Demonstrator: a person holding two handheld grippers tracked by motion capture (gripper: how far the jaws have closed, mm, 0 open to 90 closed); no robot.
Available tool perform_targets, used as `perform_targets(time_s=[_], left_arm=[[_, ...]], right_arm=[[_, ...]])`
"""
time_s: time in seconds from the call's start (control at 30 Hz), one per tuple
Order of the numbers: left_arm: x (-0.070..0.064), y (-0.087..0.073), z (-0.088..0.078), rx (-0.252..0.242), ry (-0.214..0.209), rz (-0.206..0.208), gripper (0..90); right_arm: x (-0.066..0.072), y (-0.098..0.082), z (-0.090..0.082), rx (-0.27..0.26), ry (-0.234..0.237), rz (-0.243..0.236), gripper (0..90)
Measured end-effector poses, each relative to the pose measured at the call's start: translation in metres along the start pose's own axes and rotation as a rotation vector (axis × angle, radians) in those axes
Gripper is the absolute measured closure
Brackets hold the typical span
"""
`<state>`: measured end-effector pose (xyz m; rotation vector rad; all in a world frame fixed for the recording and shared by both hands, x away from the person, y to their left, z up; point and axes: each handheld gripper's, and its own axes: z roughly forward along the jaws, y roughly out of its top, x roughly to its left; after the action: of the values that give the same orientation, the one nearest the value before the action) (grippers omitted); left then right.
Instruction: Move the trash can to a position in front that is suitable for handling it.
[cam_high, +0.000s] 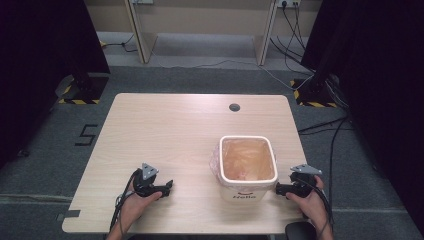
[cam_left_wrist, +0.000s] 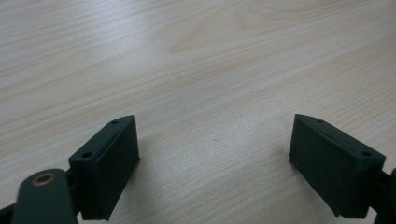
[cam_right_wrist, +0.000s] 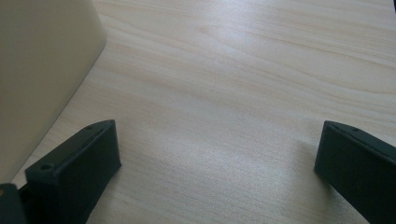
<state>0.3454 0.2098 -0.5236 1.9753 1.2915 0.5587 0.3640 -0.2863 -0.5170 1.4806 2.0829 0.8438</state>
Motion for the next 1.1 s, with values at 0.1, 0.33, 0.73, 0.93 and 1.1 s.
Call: perform_targets(time_s=[0.1, 0.33, 0.73, 0.93, 1.1], left_arm=[[0.000, 0.000, 0.000, 0.000, 0.000, 0.000, 15.0], [0.000, 0.000, 0.000, 0.002, 0.004, -0.002, 14.8], [-0.010, 0.007, 0.000, -0.035, 0.008, -0.037, 15.4], [-0.030, 0.017, 0.002, -0.038, -0.077, -0.021, 15.4], [-0.051, 0.024, 0.005, -0.042, -0.139, -0.013, 15.4]], right_arm=[[0.000, 0.000, 0.000, 0.000, 0.000, 0.000, 0.4], [0.000, 0.000, 0.000, 0.000, 0.000, 0.000, 0.5], [-0.001, 0.003, -0.003, -0.040, 0.028, 0.028, 16.0], [0.001, 0.008, -0.008, -0.077, 0.038, 0.029, 15.6], [0.003, 0.014, -0.018, -0.120, 0.075, 0.059, 15.5]])
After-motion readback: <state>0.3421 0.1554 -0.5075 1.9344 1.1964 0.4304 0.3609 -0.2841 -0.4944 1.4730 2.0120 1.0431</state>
